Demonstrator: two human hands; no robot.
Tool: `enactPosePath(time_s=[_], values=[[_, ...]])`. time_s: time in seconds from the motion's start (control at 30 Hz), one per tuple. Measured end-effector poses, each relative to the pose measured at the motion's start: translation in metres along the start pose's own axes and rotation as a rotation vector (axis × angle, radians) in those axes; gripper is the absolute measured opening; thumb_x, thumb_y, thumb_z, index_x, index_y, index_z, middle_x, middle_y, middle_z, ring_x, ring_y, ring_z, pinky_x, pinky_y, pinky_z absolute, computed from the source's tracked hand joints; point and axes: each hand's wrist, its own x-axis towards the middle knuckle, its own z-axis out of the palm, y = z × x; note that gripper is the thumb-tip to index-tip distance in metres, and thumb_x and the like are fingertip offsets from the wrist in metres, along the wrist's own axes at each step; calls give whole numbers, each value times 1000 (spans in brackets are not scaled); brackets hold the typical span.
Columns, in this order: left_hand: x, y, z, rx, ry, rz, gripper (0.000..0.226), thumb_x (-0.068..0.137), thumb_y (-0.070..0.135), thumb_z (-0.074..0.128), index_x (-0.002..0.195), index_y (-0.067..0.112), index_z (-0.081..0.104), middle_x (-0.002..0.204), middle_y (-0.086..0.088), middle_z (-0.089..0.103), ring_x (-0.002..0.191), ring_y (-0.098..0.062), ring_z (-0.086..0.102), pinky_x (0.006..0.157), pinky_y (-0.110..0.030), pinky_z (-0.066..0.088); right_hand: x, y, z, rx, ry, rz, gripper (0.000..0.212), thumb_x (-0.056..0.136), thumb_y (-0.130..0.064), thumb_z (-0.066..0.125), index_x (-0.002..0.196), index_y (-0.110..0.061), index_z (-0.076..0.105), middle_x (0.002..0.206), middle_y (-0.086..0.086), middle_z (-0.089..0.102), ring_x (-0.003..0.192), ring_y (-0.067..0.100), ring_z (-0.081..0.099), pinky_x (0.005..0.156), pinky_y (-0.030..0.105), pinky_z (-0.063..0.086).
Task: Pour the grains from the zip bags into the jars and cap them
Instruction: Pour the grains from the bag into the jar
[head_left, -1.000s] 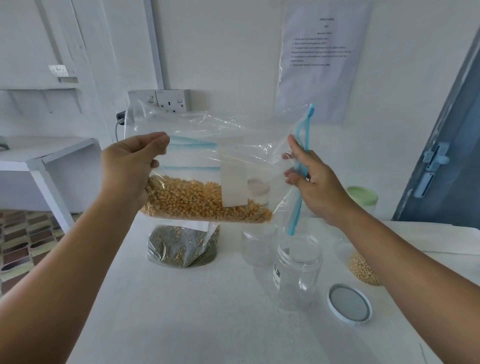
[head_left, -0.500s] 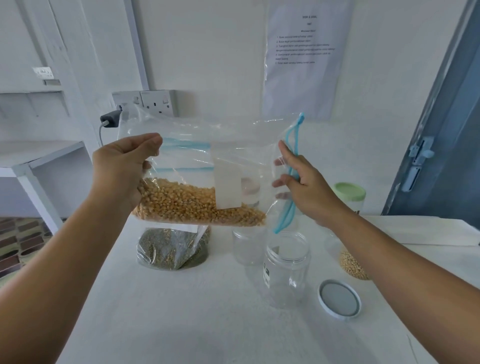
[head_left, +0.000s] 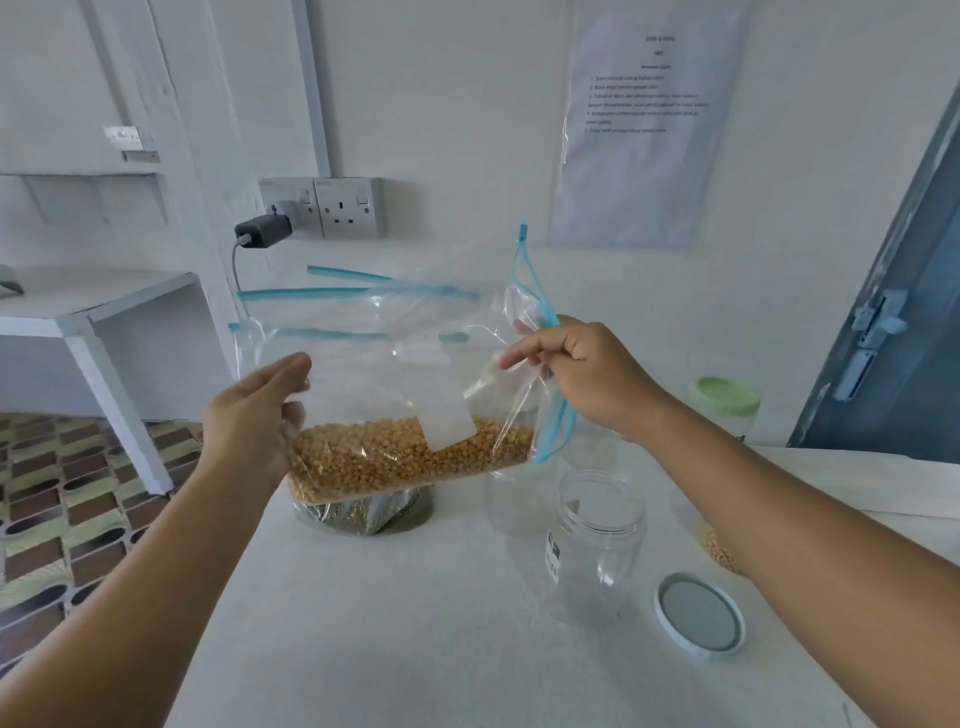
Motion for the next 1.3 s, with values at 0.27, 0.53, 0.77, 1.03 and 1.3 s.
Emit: enactPosePath(time_s=[0.27,0.53,0.77,1.03,1.3], values=[[-11,-57,-42,-24,68,-158,22,85,20,82,105,11,78,90,-2,68,53,-11,47,43,-14,44,1,0,30,7,-135,19,58,99,14,40,93,-25,82,110,-10,68,126,-9,57,89,10,45],[-24,-102,-63,13,74,-234,27,86,17,81,110,6,78,87,-6,70,61,-14,50,66,-25,48,2,21,56,-64,-212,89,49,103,1,50,101,-34,83,127,-2,68,118,5,65,100,23,52],[-17,-107,-73,255,-138,-267,16,94,12,74,109,12,79,111,-14,72,90,-22,62,82,-33,53,-4,23,62,-122,-258,136,44,103,0,49,113,-29,81,139,-8,64,124,10,63,104,19,48],[-2,-1,-93,1194,-730,-317,86,40,97,71,110,48,78,114,25,64,114,-11,58,84,-33,55,-1,24,66,-88,-292,134,49,99,8,48,114,-25,81,144,-8,61,130,-6,54,110,19,45],[-23,30,-5,1043,-795,178,33,74,60,74,107,57,76,169,19,21,153,-17,23,128,-55,15,0,21,72,-89,-309,123,61,95,14,41,100,-30,82,132,-17,66,119,-2,62,96,18,49]])
